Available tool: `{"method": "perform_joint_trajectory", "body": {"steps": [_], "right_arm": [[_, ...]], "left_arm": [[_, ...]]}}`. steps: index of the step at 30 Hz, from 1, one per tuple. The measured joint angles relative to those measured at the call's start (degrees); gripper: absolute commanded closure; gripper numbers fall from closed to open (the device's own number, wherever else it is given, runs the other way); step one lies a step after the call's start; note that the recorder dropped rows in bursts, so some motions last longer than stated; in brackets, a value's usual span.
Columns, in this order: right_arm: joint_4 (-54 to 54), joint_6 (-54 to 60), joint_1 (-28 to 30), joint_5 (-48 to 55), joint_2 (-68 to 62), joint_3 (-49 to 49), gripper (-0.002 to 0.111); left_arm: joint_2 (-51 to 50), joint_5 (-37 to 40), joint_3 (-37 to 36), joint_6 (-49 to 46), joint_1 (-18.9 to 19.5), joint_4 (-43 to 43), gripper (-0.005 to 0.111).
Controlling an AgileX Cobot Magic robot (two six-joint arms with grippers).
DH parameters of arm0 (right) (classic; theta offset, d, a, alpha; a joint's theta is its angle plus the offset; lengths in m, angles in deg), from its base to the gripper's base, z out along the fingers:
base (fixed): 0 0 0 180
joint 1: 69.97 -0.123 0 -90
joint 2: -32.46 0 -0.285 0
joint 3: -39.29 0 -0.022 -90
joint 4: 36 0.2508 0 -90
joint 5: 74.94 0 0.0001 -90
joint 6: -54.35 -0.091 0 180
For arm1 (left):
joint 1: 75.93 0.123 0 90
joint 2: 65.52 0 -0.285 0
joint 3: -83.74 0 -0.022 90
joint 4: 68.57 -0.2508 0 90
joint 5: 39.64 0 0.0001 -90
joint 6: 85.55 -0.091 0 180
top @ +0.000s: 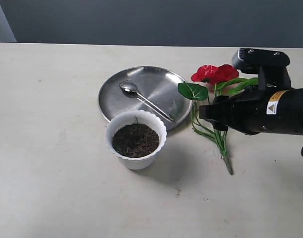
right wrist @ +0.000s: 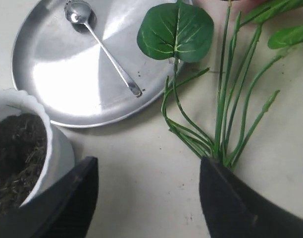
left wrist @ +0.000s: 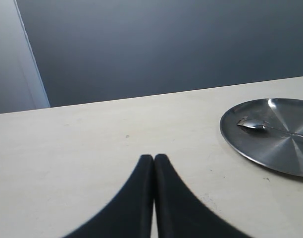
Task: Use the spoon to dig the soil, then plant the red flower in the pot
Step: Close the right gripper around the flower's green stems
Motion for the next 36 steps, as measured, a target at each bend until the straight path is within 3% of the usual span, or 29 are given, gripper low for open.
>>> {"method": "perform_joint_trajectory", "body": {"steps": [5, 18, 26, 36], "right_arm": [[0.14, -1.04, 1.21, -3.50, -4.37, -0.25, 0.049], [0.14, -1.79, 12.89, -5.39, -7.14, -0.25, 0.049], [0.14, -1.79, 13.35, -11.85, -11.71, -0.02, 0.049], [0.01, -1.79, 13.35, -11.45, -19.26, 6.78, 0.049]], "left_arm": [[0.00, 0.00, 0.00, 0.00, 0.00, 0.00, 0.106], [0.00, 0.00, 0.00, 0.00, 0.00, 0.00, 0.106], [0.00, 0.00, 0.00, 0.00, 0.00, 0.00, 0.106], [0.00, 0.00, 0.00, 0.00, 0.00, 0.00, 0.106]]}}
